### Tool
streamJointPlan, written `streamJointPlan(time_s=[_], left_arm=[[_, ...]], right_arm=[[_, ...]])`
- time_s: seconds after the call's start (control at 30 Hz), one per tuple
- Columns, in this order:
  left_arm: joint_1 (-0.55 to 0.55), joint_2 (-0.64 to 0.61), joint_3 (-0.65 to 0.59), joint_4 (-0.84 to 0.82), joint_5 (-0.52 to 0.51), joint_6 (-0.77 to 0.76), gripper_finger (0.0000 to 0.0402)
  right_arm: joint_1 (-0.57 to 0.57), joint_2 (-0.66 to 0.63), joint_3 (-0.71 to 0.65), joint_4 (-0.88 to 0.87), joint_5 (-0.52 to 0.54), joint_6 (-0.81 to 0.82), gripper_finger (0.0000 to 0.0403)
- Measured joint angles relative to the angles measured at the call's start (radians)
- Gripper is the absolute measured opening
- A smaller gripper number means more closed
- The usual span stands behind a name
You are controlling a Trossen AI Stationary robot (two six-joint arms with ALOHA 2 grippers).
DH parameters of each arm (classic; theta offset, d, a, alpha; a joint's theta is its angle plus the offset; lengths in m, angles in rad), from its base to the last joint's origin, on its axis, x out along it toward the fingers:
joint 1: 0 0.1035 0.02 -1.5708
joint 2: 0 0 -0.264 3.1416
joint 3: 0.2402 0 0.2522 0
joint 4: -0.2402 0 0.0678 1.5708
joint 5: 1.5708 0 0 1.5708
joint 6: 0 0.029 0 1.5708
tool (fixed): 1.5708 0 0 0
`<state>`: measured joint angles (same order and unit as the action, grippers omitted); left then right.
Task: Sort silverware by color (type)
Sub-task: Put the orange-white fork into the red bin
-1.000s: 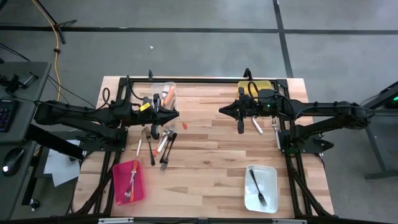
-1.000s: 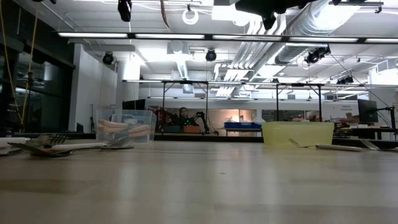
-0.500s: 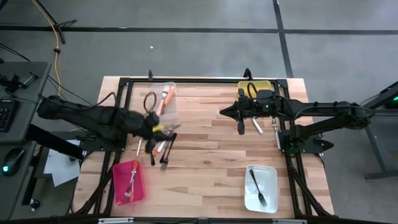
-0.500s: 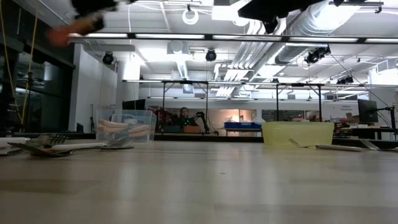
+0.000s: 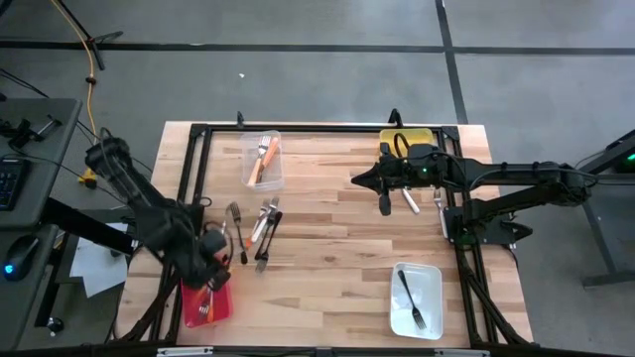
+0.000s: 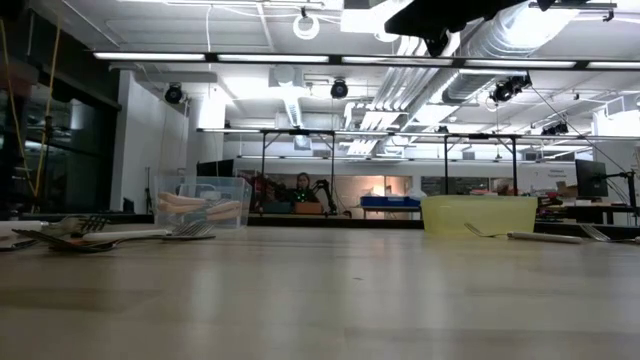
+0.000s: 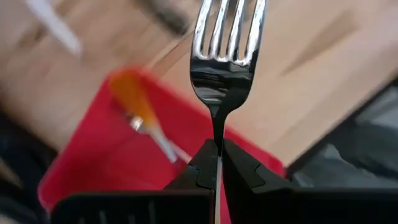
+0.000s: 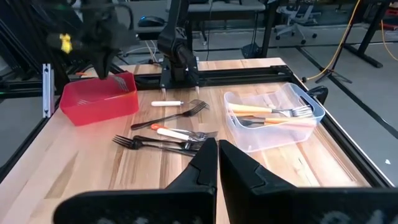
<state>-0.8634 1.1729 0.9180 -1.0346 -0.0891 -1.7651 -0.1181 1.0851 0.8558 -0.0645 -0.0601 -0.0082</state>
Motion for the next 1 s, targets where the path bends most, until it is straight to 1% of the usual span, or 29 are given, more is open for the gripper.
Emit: streamJointPlan(time_s=[0.1, 0.17, 0.33, 0.43, 0.57, 0.63, 0.7, 0.8, 1.0], left_arm=[[-0.056, 0.065, 0.000, -0.010, 0.000, -0.158, 0.0000], [-0.079, 0.104, 0.000, -0.011, 0.000, -0.235, 0.0000], [-0.101, 0.168, 0.000, -0.022, 0.002, -0.344, 0.0000], [-0.102, 0.188, 0.000, -0.023, 0.022, -0.371, 0.0000], [-0.106, 0.203, 0.000, -0.024, 0.105, -0.374, 0.0000], [-0.114, 0.207, 0.000, -0.027, 0.126, -0.390, 0.0000], [-0.124, 0.209, 0.000, -0.035, 0.129, -0.420, 0.0000], [-0.127, 0.209, 0.000, -0.049, 0.128, -0.425, 0.0000], [-0.127, 0.209, 0.000, -0.077, 0.087, -0.414, 0.0004]], right_arm=[[0.000, 0.000, 0.000, -0.003, 0.000, 0.000, 0.0000], [0.000, 0.000, 0.000, -0.003, 0.000, -0.004, 0.0000], [-0.006, 0.000, 0.000, -0.006, -0.001, -0.019, 0.0000], [-0.016, 0.000, 0.000, -0.006, 0.000, -0.018, 0.0000], [-0.026, 0.000, 0.000, -0.006, 0.000, -0.018, 0.0000], [-0.027, 0.000, 0.000, -0.007, 0.000, -0.018, 0.0000], [-0.026, 0.000, 0.000, -0.007, 0.000, -0.018, 0.0000], [-0.026, 0.000, 0.000, -0.008, 0.000, -0.016, 0.0000], [-0.026, 0.000, 0.000, -0.016, 0.000, -0.018, 0.0000]])
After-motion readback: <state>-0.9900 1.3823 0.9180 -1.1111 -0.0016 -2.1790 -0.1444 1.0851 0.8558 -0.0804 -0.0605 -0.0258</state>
